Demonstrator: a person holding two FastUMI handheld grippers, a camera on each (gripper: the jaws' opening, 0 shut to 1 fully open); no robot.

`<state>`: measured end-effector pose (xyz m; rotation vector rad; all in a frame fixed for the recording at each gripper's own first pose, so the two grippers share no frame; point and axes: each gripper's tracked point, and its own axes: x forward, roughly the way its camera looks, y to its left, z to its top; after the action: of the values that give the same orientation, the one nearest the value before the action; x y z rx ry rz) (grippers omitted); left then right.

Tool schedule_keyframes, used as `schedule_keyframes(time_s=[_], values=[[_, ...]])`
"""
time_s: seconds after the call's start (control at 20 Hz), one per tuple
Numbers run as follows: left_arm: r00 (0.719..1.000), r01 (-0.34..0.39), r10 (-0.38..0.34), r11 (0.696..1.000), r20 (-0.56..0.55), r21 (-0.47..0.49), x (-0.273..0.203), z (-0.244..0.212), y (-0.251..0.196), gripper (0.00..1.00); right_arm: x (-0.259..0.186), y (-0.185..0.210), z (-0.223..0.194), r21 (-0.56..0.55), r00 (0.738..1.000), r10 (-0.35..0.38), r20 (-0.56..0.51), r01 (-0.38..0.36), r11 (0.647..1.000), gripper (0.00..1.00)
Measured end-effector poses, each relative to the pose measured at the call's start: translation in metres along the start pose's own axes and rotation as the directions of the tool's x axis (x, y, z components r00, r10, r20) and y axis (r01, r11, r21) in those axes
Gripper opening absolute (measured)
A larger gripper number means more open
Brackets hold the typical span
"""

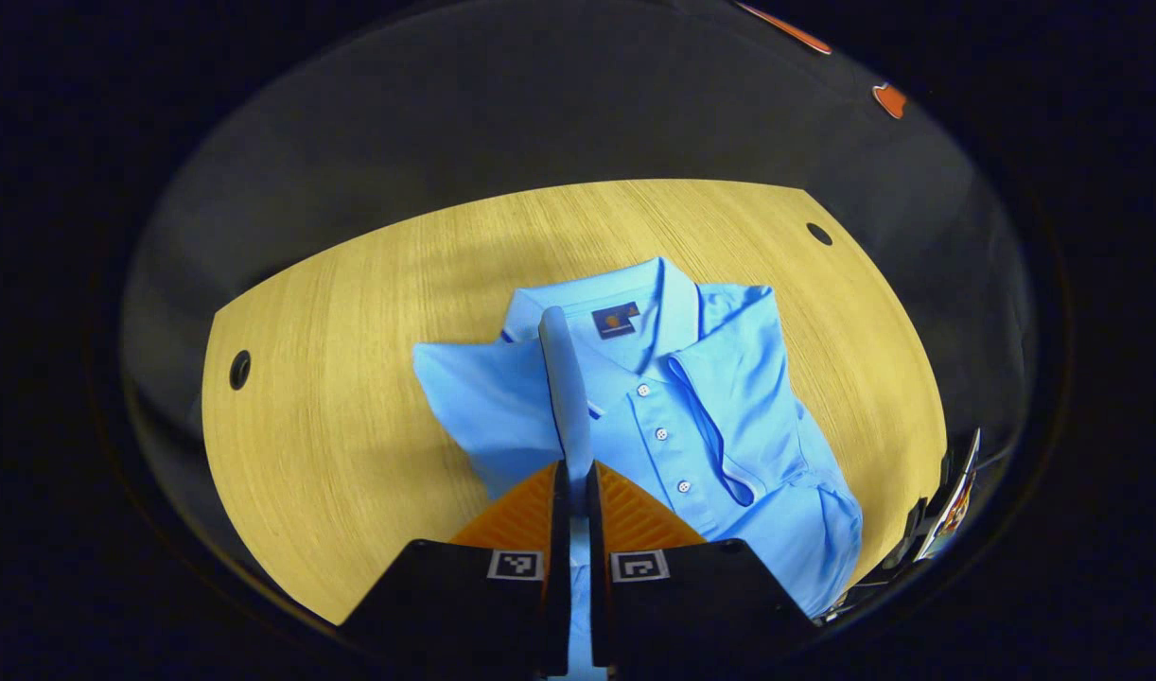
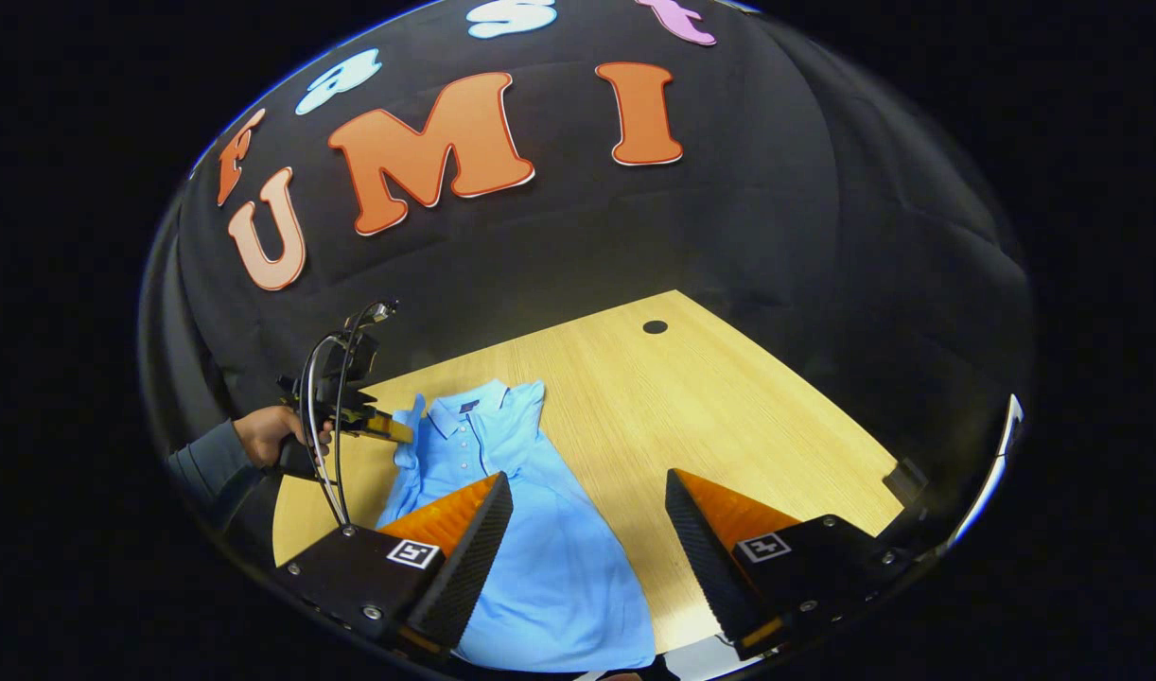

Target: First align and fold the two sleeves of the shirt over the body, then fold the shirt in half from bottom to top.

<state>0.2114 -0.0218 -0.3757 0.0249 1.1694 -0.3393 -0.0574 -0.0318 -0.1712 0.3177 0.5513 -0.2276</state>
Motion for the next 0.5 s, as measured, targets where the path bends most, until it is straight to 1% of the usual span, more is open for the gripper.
schedule_keyframes(time_s=[0.15,0.2,0.25,0.35,0.45,0.5], values=[[0.998,0.058,-0.06,0.997,0.034,0.052,0.001,0.001,-0.019,0.25,-0.001,0.003,-0.011,-0.002,1.0,-0.004,-0.026,0.004,1.0,0.98],[0.996,0.072,-0.075,0.996,0.04,0.06,0.0,-0.004,-0.023,0.39,-0.002,0.004,-0.015,0.0,0.999,0.003,-0.036,-0.003,1.0,0.98],[0.993,0.109,-0.111,0.992,0.037,0.062,-0.006,-0.009,-0.032,0.46,-0.003,0.005,-0.018,0.0,0.999,0.012,-0.044,-0.012,1.0,0.98],[0.991,0.122,-0.127,0.989,0.05,0.089,-0.018,-0.021,-0.037,0.73,0.0,0.006,-0.022,-0.007,0.998,0.025,-0.059,-0.025,1.0,0.99],[0.989,0.115,-0.123,0.989,0.079,0.098,-0.037,-0.033,-0.037,1.0,-0.001,0.008,-0.029,-0.02,0.996,0.048,-0.076,-0.05,0.999,0.99],[0.989,0.11,-0.117,0.99,0.092,0.084,-0.046,-0.041,-0.037,1.0,-0.001,0.008,-0.033,-0.03,0.995,0.057,-0.085,-0.06,0.998,0.98]])
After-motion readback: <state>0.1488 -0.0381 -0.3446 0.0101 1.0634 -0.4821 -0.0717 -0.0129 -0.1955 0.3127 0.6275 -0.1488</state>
